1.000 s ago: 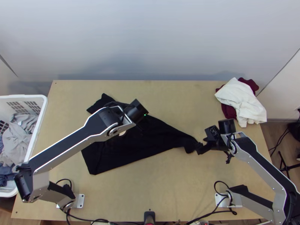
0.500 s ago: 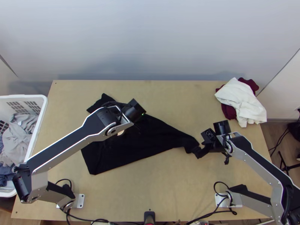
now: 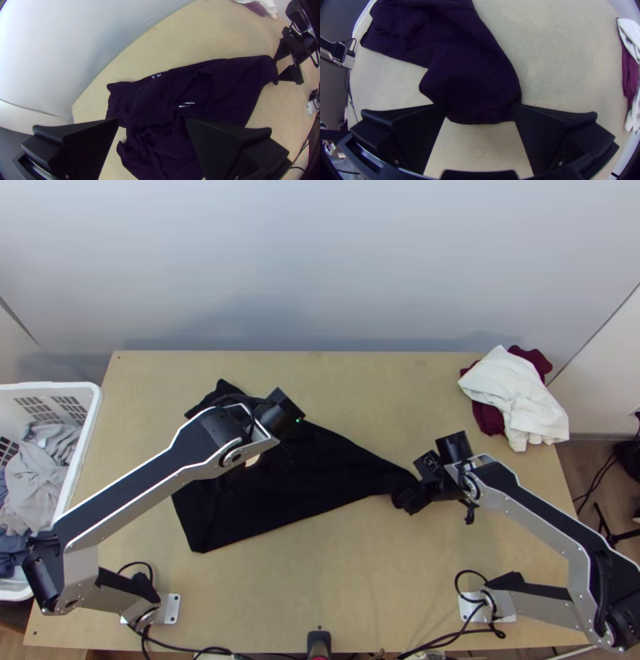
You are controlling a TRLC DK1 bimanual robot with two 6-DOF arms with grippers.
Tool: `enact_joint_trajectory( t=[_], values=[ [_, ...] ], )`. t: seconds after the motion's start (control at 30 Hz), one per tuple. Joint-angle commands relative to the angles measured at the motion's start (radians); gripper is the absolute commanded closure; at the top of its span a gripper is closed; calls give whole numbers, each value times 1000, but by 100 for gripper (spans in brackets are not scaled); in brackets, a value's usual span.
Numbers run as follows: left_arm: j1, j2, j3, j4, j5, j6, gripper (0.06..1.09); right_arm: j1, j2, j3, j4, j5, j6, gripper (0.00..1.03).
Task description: Fold the t-shirt
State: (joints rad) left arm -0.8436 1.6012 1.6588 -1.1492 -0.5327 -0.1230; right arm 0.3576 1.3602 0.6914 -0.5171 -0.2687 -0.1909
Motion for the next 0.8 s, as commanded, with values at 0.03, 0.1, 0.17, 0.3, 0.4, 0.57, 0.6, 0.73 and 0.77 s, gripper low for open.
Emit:
enact_joint_trajectory(
  t=[0.03, 0.1, 0.17, 0.3, 0.4, 0.57, 0.6, 0.73, 0.77],
  values=[
    [21, -18, -31, 5, -1, 8, 10, 23, 51, -16, 15, 49, 1, 21],
    [23, -20, -39, 6, -1, 8, 10, 17, 51, -20, 38, 52, -5, 44],
    [23, -23, -45, 8, -1, 8, 10, 17, 48, -16, 54, 54, -5, 69],
    [32, -27, -47, 8, -9, 11, 10, 24, 30, 0, 60, 56, -5, 99],
    [44, -32, -51, 8, -10, 13, 10, 24, 16, 2, 60, 56, -5, 99],
    [60, -44, -57, 8, -10, 22, 10, 24, -35, 19, 57, 74, -5, 99],
    [66, -47, -59, 6, -10, 25, 10, 23, -56, 33, 48, 83, -7, 99],
    [78, -78, -120, 5, -10, 51, 10, 23, -135, 154, -35, 106, -1, 99],
    [78, -92, -152, 6, -10, 60, 10, 23, -141, 194, -54, 109, 1, 99]
  ],
)
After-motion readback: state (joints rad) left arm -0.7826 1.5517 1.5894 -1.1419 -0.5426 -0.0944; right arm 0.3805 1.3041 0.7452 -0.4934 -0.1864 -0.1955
